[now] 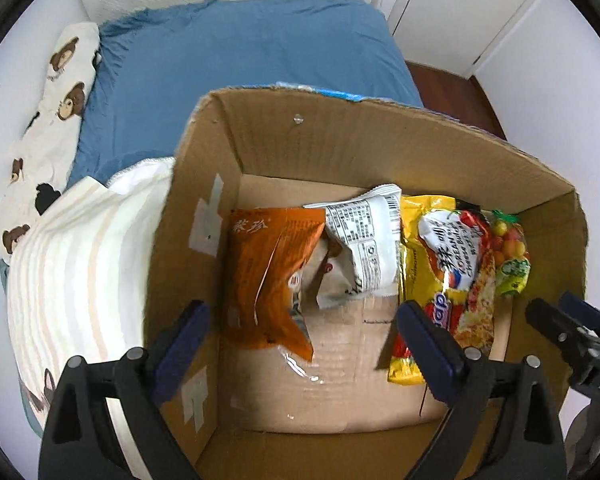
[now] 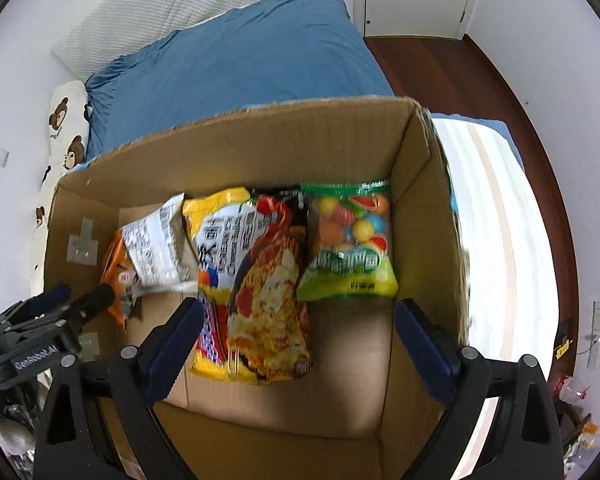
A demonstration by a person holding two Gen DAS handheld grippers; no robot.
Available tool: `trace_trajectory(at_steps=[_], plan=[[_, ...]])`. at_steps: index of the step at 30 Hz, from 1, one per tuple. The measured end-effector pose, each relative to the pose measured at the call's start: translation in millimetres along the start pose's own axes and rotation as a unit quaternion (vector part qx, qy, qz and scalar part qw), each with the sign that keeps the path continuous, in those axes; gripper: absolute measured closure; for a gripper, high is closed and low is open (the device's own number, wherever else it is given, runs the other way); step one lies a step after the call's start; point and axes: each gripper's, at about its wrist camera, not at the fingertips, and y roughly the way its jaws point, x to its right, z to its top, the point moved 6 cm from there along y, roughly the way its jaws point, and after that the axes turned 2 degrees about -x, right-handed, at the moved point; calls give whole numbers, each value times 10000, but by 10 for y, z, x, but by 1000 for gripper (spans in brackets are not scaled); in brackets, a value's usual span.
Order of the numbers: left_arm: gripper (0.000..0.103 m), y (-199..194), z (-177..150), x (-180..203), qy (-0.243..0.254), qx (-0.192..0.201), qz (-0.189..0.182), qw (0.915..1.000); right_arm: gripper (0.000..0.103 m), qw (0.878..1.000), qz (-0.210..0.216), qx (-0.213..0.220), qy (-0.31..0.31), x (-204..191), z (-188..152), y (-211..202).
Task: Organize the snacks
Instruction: 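Withdraw both tools from the box back toward the snacks, then grasp an orange packet with left tool while right tool grasps the panda chip bag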
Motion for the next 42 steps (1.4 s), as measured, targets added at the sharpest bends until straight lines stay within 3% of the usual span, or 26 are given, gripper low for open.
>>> trace_trajectory(at_steps=[6,14,27,32,36,42], plan=[[7,-317,-250,47,119,582,162,9981,5,9996,-23,268,-122,-61,-318,-155],[7,-854,-654,41,255,1406,262,9894,5,9951,-171,933,-268,-118,-755,-615],[7,-1567,-1235,101,372,2153,188,9757,5,9846,52,1704,-391,-270,-1481,-1418],[7,-1733,-1439,94,372,2252,182,9734,5,9828,228,1794,-384,-329,-1738,-1587],[7,-1698,-1658,-24,276,2122,232,9766,5,9843,343,1697,-353,-336,-1999,-1571],[7,-1216,-2174,-441,123,1517,663,9861,5,9936,666,885,-238,-311,-2453,-1020]])
